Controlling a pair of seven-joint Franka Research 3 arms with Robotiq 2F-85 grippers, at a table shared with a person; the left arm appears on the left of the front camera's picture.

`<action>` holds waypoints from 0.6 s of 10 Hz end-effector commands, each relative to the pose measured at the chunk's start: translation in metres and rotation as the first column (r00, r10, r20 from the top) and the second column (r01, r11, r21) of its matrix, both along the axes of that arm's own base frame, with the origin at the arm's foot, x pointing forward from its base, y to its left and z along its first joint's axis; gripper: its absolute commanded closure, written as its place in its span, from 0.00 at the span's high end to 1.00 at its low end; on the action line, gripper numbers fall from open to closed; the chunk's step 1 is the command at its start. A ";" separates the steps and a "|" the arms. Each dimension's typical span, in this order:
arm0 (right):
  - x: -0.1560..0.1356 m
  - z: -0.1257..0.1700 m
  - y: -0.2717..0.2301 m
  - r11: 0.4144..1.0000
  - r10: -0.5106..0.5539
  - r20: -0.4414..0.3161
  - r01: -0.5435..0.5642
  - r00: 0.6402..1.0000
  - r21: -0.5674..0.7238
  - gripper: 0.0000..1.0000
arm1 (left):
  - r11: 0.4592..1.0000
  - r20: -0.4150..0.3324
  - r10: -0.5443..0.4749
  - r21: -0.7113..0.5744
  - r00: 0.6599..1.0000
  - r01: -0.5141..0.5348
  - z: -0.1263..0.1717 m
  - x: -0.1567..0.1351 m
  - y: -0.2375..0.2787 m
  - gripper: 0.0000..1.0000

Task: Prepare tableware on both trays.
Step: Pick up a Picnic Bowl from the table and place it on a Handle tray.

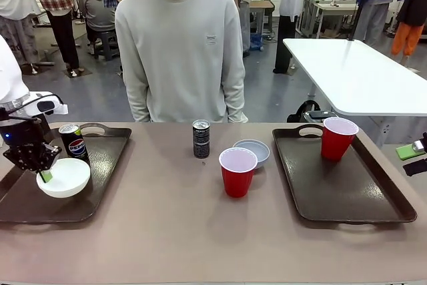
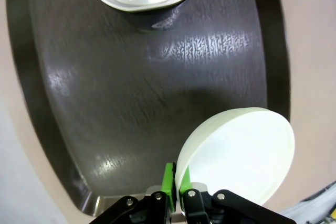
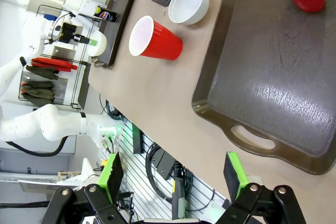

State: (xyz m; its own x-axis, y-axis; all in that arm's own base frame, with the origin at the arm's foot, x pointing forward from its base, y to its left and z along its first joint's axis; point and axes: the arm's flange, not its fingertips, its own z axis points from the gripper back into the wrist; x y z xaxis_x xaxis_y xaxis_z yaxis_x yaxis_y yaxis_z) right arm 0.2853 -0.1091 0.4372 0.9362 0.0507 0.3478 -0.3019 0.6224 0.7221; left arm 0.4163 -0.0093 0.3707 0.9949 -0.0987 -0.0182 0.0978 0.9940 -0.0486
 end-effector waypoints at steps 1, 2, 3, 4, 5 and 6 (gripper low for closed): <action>0.002 0.000 0.000 1.000 0.001 0.009 -0.001 1.000 0.022 1.00 | 1.000 -0.008 0.007 0.007 1.000 -0.007 -0.016 0.000 0.001 0.04; 0.002 0.000 0.000 1.000 0.001 0.009 -0.001 1.000 0.022 1.00 | 1.000 -0.016 0.012 0.017 1.000 -0.012 -0.021 0.001 0.001 0.04; 0.002 0.000 0.000 1.000 0.001 0.009 -0.001 1.000 0.022 1.00 | 1.000 -0.024 0.016 0.025 1.000 -0.016 -0.023 0.001 0.002 0.04; 0.002 0.000 0.000 1.000 0.001 0.009 -0.001 1.000 0.022 1.00 | 0.999 -0.032 0.020 0.030 0.999 -0.019 -0.023 0.001 0.002 0.04; 0.002 0.000 0.000 1.000 0.001 0.009 -0.001 1.000 0.022 1.00 | 0.999 -0.027 0.024 0.027 0.999 -0.023 -0.019 -0.001 0.001 0.64; 0.002 0.000 0.000 1.000 0.001 0.009 -0.001 1.000 0.022 1.00 | 1.000 -0.020 0.024 0.016 1.000 -0.024 -0.010 -0.002 0.001 0.64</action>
State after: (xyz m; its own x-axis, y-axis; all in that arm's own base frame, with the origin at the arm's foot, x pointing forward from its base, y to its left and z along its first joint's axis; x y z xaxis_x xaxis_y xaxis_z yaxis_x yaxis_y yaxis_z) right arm 0.2852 -0.1092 0.4373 0.9362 0.0505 0.3478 -0.3018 0.6225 0.7221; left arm 0.4166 -0.0079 0.3505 0.9941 -0.0938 -0.0540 0.0913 0.9947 -0.0480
